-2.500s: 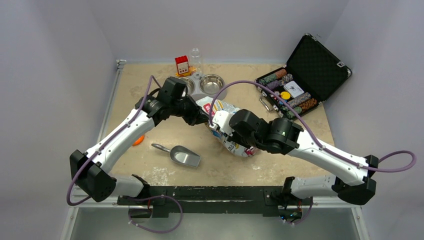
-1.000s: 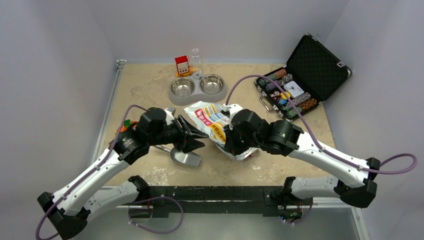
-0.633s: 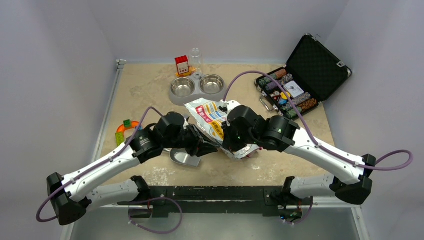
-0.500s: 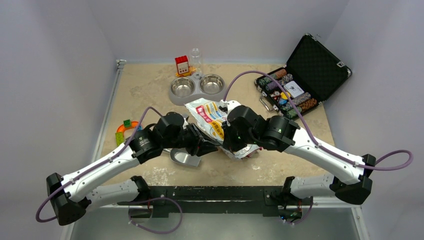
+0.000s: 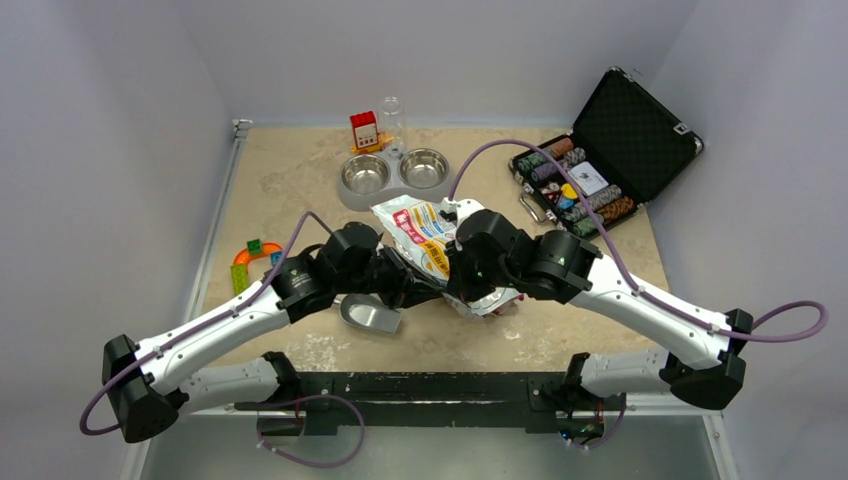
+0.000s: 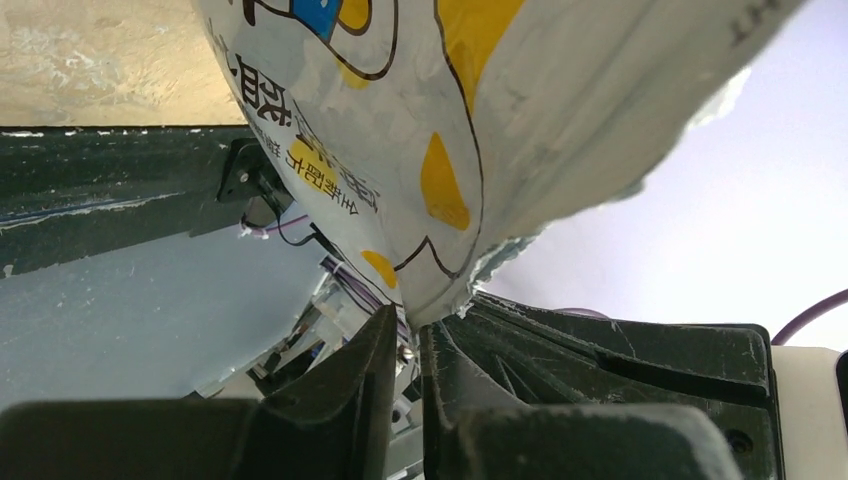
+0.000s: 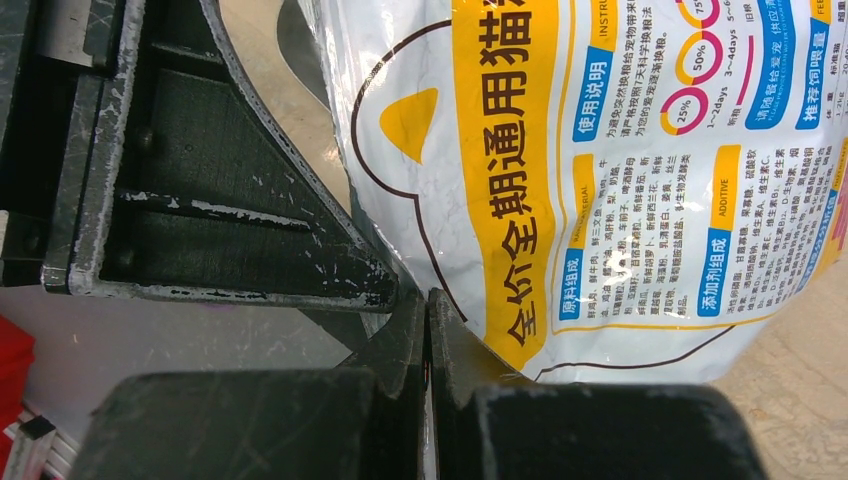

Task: Serve the pet food

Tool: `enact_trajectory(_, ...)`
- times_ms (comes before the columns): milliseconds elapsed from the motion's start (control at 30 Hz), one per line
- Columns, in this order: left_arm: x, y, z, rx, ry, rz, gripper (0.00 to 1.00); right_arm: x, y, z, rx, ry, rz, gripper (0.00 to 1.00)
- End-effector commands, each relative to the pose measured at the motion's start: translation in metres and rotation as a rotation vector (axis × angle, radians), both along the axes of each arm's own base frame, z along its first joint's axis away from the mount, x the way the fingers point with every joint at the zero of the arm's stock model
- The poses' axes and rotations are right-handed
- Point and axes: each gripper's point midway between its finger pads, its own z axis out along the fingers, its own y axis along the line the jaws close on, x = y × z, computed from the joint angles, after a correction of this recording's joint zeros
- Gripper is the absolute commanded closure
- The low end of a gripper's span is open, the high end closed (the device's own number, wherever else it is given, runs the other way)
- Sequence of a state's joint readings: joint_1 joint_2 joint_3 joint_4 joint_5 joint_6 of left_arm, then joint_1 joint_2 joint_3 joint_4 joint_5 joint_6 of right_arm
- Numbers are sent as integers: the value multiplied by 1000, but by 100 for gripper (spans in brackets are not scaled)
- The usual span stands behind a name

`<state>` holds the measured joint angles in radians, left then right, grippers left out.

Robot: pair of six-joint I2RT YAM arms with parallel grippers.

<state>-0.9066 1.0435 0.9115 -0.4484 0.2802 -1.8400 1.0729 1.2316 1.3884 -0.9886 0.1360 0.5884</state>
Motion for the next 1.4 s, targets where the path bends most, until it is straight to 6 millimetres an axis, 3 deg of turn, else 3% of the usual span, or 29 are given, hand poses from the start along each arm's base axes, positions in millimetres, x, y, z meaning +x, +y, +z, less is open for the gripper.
enact_trajectory(0,-1,-1,-2,11,2,-4,77,14,6,27,80,-67,-42,100)
enact_trajectory(167,10,-12,-13,18,-6,1,76,13,7,26,83,-75,-20,100)
enact_trajectory(233,12,-15,-11,38,-28,-14,85,18,2,22,44,-103,-29,100)
enact_trajectory(300,10,-12,-10,87,-32,-33,100,21,-2,16,-5,-121,-12,100)
enact_trajectory(333,7,-9,-9,112,-16,-40,100,22,-4,12,-29,-129,-1,100)
enact_trajectory(500,4,-6,18,133,-36,-71,100,20,-10,1,-113,-159,94,99)
enact_trajectory(667,4,-5,26,108,-15,-44,100,17,-14,-11,-231,-191,161,78)
enact_trajectory(867,7,-10,31,91,-15,-41,100,19,6,-17,-277,-183,201,68)
enact_trajectory(900,7,-10,30,96,-12,-39,100,21,5,-16,-283,-189,183,69)
enact_trajectory(933,6,-8,27,108,-5,-38,100,28,-1,-14,-310,-208,137,77)
enact_trajectory(967,5,-6,25,120,2,-35,100,35,-11,-8,-333,-239,80,93)
enact_trajectory(1000,5,-3,21,140,13,-29,100,41,-21,-1,-350,-273,30,100)
enact_trajectory(1100,0,7,3,199,67,-8,100,47,-42,30,-283,-372,-65,100)
enact_trajectory(1233,-1,7,-13,205,110,14,100,50,-62,71,-41,-412,-218,100)
enact_trajectory(1367,2,3,-14,196,112,16,100,50,-47,76,95,-370,-175,100)
